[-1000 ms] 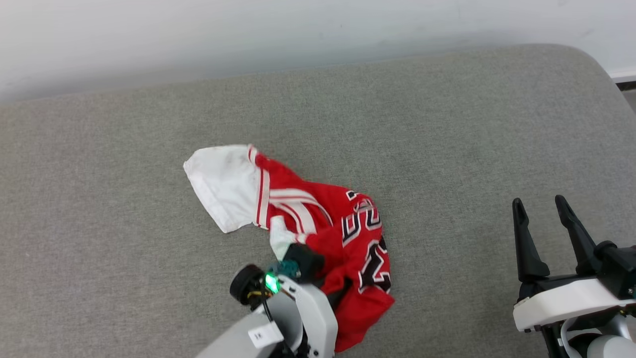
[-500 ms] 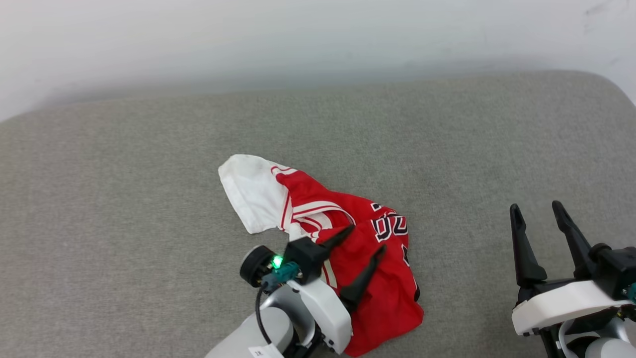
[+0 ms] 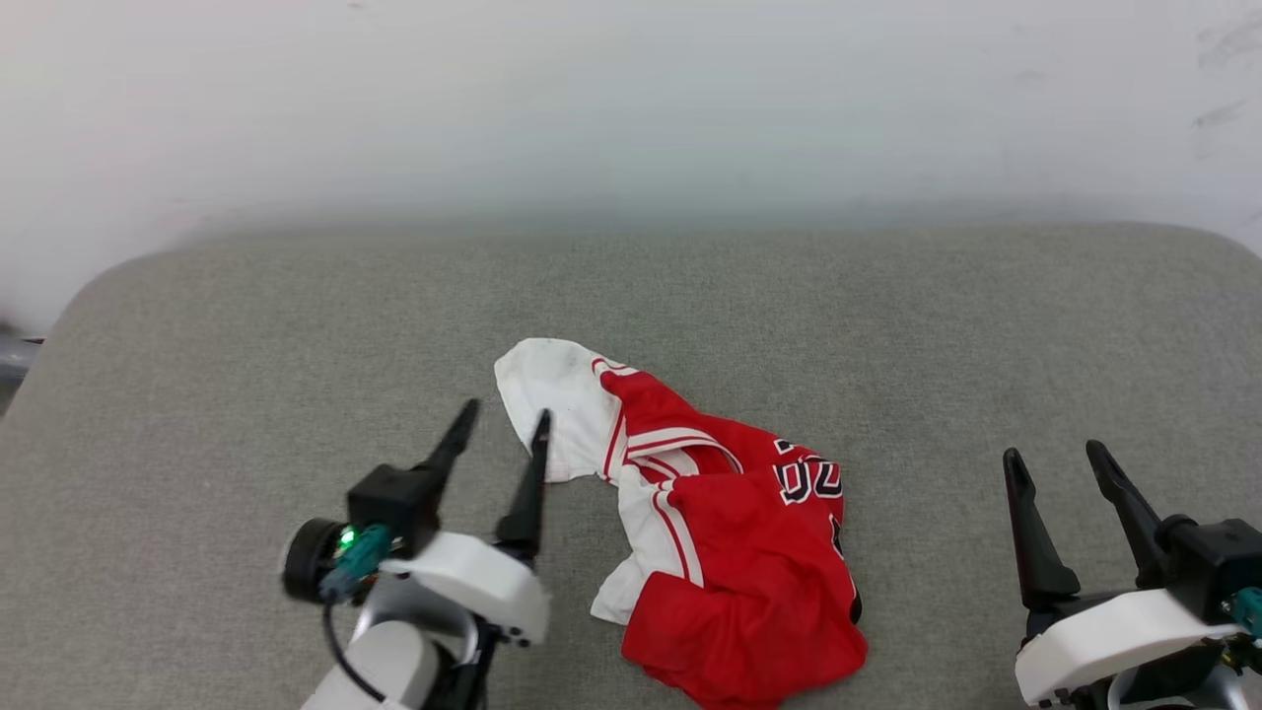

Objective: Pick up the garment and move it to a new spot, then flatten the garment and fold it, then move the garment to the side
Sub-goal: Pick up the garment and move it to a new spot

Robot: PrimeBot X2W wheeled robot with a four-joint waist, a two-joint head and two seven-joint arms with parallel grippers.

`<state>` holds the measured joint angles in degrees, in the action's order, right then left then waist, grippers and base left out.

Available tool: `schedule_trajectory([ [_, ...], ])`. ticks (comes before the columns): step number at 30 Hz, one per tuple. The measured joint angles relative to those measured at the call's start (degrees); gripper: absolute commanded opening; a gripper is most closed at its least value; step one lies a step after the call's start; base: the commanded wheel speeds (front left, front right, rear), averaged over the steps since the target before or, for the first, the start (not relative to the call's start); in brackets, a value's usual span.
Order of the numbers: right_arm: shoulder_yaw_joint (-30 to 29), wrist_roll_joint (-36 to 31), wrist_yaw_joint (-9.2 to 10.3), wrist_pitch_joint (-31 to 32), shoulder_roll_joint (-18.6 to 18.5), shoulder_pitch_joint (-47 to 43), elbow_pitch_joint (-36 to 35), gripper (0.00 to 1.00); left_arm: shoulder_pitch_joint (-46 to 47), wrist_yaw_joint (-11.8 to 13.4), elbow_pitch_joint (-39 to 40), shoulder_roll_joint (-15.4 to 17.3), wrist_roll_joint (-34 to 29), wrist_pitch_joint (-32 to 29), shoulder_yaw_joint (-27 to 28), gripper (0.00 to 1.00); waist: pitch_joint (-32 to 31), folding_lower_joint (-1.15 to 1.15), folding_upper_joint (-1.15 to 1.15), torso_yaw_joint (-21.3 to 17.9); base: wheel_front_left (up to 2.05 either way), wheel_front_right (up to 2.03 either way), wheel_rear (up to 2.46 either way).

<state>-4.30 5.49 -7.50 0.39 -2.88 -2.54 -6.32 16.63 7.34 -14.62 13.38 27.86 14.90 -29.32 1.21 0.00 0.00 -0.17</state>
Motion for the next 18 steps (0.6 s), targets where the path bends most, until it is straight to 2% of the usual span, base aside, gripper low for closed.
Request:
schedule_trajectory([
  [9,0.44,-0.20,0.00,1.16,-0.01,-1.50,-1.55,1.00,-7.37,0.75,2.80,1.92,-1.89,0.01,9.82,1.00,-1.76,0.00,0.00,0.94,0.00,0.00,0.00],
  [18,0.83,-0.19,0.00,1.67,0.00,-2.56,-2.11,1.00,-11.52,-0.88,4.95,2.53,-4.88,0.02,13.89,1.00,-2.61,0.00,0.00,1.10,0.00,0.00,0.00],
])
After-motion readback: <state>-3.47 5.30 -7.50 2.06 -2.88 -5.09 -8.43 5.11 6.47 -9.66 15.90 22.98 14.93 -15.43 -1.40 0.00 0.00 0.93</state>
